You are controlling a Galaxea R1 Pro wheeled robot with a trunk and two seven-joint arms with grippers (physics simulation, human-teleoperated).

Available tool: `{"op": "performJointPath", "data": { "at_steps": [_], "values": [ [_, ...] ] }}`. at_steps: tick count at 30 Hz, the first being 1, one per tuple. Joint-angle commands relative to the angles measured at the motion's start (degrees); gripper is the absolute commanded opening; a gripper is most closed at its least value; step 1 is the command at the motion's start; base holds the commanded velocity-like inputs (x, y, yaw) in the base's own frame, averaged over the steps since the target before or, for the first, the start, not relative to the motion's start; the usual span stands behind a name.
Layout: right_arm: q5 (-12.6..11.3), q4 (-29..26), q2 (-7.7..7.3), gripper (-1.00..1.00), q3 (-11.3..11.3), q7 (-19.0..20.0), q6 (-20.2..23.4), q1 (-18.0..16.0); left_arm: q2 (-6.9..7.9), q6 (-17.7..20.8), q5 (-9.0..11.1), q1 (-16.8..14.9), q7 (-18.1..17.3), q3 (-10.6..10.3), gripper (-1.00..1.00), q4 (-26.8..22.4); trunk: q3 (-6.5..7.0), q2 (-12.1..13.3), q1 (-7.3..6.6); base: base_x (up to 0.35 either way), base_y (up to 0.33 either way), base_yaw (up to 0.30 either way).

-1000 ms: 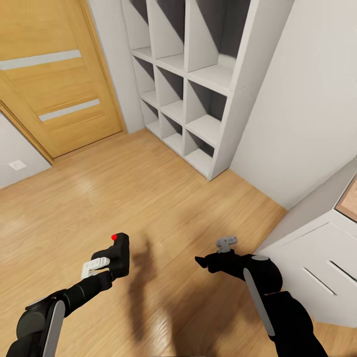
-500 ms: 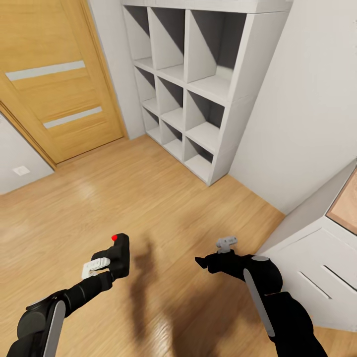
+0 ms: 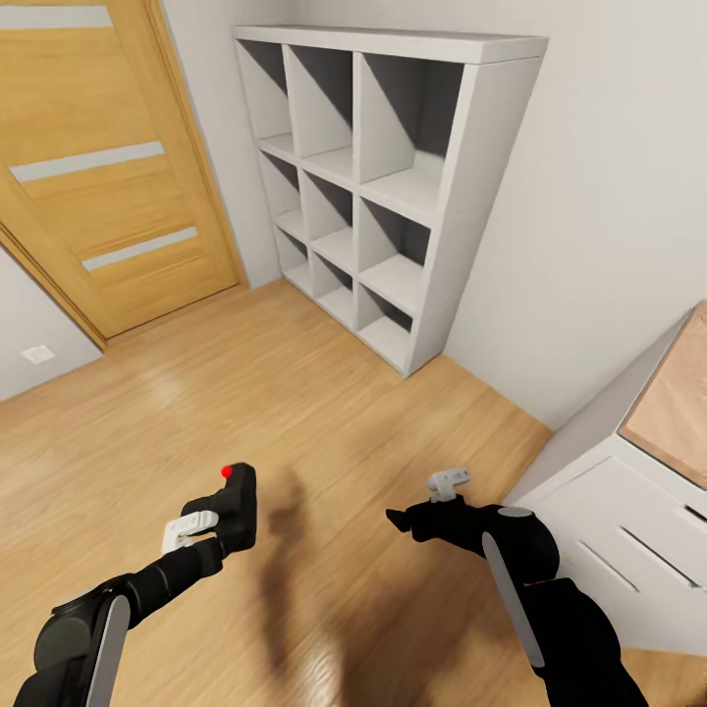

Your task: Attach the digital camera to the camera tripod in the bedroom.

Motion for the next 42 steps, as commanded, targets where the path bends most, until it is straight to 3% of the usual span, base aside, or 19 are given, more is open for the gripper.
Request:
{"op": "performJointPath", "data": {
  "at_steps": [1, 42],
  "values": [
    [-0.1, 0.0, 0.02, 1.00, 0.0, 0.0, 0.3, 0.0, -0.04, 0.5, 0.6, 0.0, 0.0, 0.1, -1.00, 0.0, 0.24, 0.4, -0.23, 0.000, 0.000, -0.104],
    [-0.1, 0.0, 0.10, 1.00, -0.1, 0.0, -0.3, 1.6, -0.04, 0.7, 1.0, 0.0, 0.0, 0.2, -1.00, 0.0, 11.37, 16.8, -9.23, 0.000, 0.000, -0.105]
  ]
}}
